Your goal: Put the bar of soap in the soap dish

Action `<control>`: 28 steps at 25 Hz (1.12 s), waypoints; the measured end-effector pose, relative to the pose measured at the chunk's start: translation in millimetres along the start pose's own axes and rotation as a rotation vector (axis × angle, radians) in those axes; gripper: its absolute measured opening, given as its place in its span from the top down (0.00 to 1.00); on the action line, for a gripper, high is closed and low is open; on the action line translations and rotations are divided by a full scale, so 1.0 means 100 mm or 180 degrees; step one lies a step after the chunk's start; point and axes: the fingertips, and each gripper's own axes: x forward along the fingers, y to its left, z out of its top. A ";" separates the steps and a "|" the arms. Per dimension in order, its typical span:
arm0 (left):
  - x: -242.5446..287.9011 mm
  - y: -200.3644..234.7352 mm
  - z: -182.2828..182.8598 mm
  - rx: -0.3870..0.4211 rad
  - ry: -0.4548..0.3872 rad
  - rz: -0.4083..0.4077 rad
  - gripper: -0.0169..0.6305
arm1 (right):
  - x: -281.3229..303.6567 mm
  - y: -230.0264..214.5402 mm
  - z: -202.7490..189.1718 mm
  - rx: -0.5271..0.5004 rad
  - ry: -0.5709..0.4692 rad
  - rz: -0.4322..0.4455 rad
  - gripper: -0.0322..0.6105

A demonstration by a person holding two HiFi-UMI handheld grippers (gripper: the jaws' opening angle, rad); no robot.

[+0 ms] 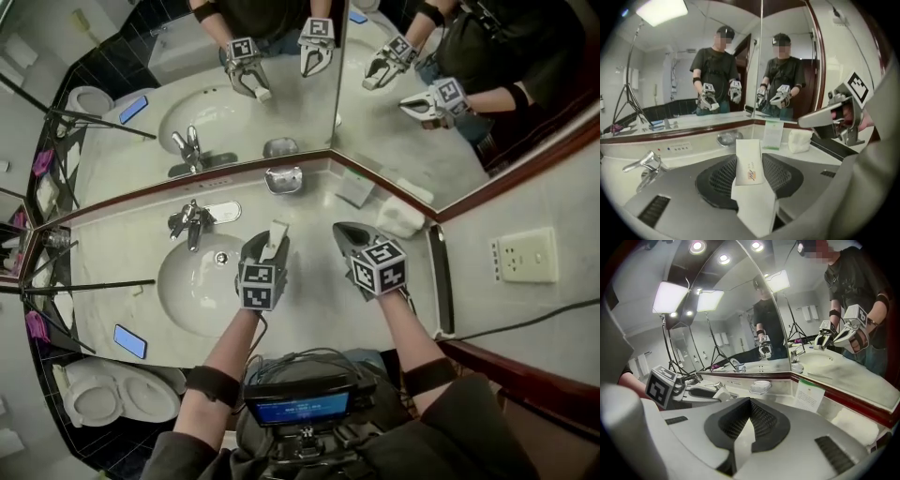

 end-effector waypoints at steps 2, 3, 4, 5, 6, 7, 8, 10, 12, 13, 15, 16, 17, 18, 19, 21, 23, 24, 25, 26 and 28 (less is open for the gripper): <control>-0.24 0.03 0.15 0.0017 -0.0222 0.0094 0.70 | 0.00 0.08 0.08 -0.0034 -0.0061 0.0057 0.92; -0.34 0.04 0.20 0.0026 -0.0298 0.0140 0.70 | 0.00 0.12 0.11 -0.0052 -0.0087 0.0082 0.92; -0.43 0.04 0.24 0.0033 -0.0352 0.0179 0.70 | 0.00 0.16 0.14 -0.0071 -0.0108 0.0104 0.92; -0.51 0.05 0.26 0.0040 -0.0386 0.0208 0.70 | -0.01 0.20 0.16 -0.0092 -0.0123 0.0124 0.92; -0.56 0.05 0.27 0.0047 -0.0405 0.0227 0.70 | 0.00 0.24 0.17 -0.0118 -0.0130 0.0141 0.92; -0.59 0.04 0.28 0.0053 -0.0412 0.0236 0.70 | 0.01 0.28 0.17 -0.0146 -0.0128 0.0158 0.92; -0.61 0.03 0.28 0.0058 -0.0410 0.0237 0.70 | 0.02 0.31 0.15 -0.0175 -0.0117 0.0175 0.92; -0.60 0.02 0.28 0.0077 -0.0390 0.0230 0.70 | 0.04 0.37 0.12 -0.0226 -0.0082 0.0214 0.92; -0.53 0.02 0.29 0.0109 -0.0354 0.0226 0.70 | 0.08 0.42 0.10 -0.0271 -0.0061 0.0249 0.92; -0.47 0.03 0.31 0.0126 -0.0332 0.0221 0.70 | 0.10 0.44 0.11 -0.0295 -0.0058 0.0264 0.92; -0.33 0.06 0.37 0.0166 -0.0271 0.0206 0.70 | 0.15 0.48 0.14 -0.0346 -0.0048 0.0289 0.92; -0.25 0.08 0.41 0.0192 -0.0234 0.0196 0.70 | 0.17 0.50 0.16 -0.0371 -0.0038 0.0299 0.92; -0.16 0.10 0.45 0.0219 -0.0198 0.0185 0.70 | 0.20 0.51 0.18 -0.0397 -0.0028 0.0307 0.92; -0.06 0.13 0.49 0.0250 -0.0165 0.0175 0.70 | 0.22 0.52 0.21 -0.0424 -0.0019 0.0315 0.92; 0.04 0.16 0.55 0.0287 -0.0134 0.0167 0.70 | 0.25 0.53 0.24 -0.0450 -0.0014 0.0325 0.92; 0.27 0.23 0.66 0.0381 -0.0064 0.0146 0.70 | 0.32 0.52 0.33 -0.0501 -0.0013 0.0345 0.92; 0.52 0.29 0.71 0.0474 0.0049 0.0120 0.70 | 0.39 0.48 0.41 -0.0540 -0.0011 0.0353 0.92; 0.65 0.32 0.71 0.0511 0.0111 0.0112 0.70 | 0.43 0.45 0.43 -0.0553 -0.0004 0.0351 0.92; 0.77 0.36 0.71 0.0555 0.0165 0.0107 0.70 | 0.46 0.42 0.45 -0.0563 0.0007 0.0344 0.92; 0.88 0.39 0.72 0.0602 0.0214 0.0100 0.70 | 0.50 0.40 0.47 -0.0571 0.0020 0.0334 0.92; 1.06 0.43 0.72 0.0664 0.0340 0.0067 0.70 | 0.55 0.36 0.51 -0.0575 0.0040 0.0321 0.92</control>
